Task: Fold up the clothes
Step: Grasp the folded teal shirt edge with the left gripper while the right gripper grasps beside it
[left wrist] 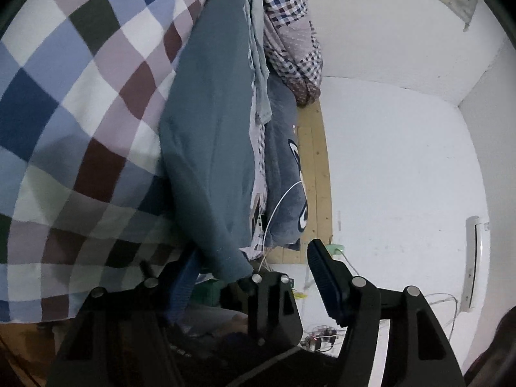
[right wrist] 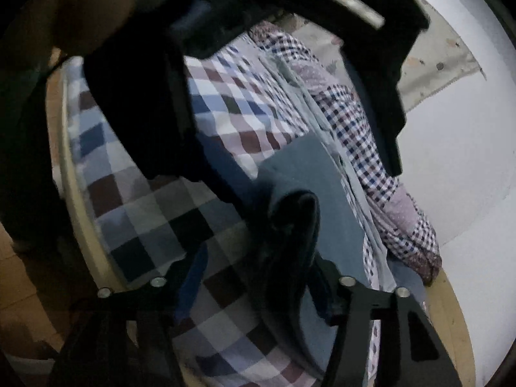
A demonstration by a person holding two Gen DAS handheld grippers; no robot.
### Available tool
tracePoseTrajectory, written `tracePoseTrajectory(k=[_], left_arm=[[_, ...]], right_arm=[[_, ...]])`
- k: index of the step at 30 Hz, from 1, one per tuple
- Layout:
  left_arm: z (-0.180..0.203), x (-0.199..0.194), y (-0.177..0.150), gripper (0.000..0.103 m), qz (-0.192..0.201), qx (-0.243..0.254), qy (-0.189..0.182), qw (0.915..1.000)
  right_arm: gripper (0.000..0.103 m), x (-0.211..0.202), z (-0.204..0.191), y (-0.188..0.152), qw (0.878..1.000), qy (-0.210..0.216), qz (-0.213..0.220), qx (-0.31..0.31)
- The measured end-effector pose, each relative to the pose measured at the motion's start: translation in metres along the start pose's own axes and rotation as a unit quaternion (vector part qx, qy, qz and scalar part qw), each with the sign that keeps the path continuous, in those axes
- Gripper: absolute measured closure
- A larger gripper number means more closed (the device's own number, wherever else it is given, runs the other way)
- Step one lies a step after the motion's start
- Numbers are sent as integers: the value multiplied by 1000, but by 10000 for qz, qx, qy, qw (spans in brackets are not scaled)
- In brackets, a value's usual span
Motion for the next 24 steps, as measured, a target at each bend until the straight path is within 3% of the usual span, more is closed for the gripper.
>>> tracePoseTrajectory(k=[1,2,3,8,10,12,14,16,18,19,20,24], left_arm=[[-2,-1,0,33,29,30,122,9999],[-3,-2,0,33,59,61,252,9996],[-5,-3,0,33,89,92,382,9992],[-9,-1,-1,33,201,27,350,9992],[-10,1,-3,51,204,15,341,9992],[-11,4,-5,83,141,76,474,9987],[-11,6,-6,91,143,152,569,9982],[-8,6,-7,94,190,217,585,9979],[-4,5,-7,95,215,231,523,9981],[-3,4,-6,95,223,233,478,9983],[-1,4,-6,96,218,231,433,9986],[6,6,-4,96,197,259,314,9990]], right_arm=[[91,0,4,1,10000,-13,-4,95],[95,-1,9,2,9998,-24,13,216],[95,-2,14,3,9994,-34,30,337],[96,-13,25,8,9984,-62,181,531],[96,-16,23,8,9986,9,175,491],[96,-18,19,8,9990,36,175,398],[96,-20,16,6,9994,17,145,325],[89,-23,13,3,9996,-114,99,231],[67,-21,14,1,9993,-321,64,152],[50,-19,15,0,9990,-429,47,114],[43,-19,15,0,9988,-480,66,106],[42,-11,16,8,9985,-512,191,94]])
Point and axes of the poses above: each gripper's, at about its wrist camera, not at the fingertips, and x roughly the way its jaws point, z to its right, y to its top, the point moved 2 cm from there along x, roughly the way its jaws point, and after that the axes turned 9 degrees about z, right-handed, at the moved point
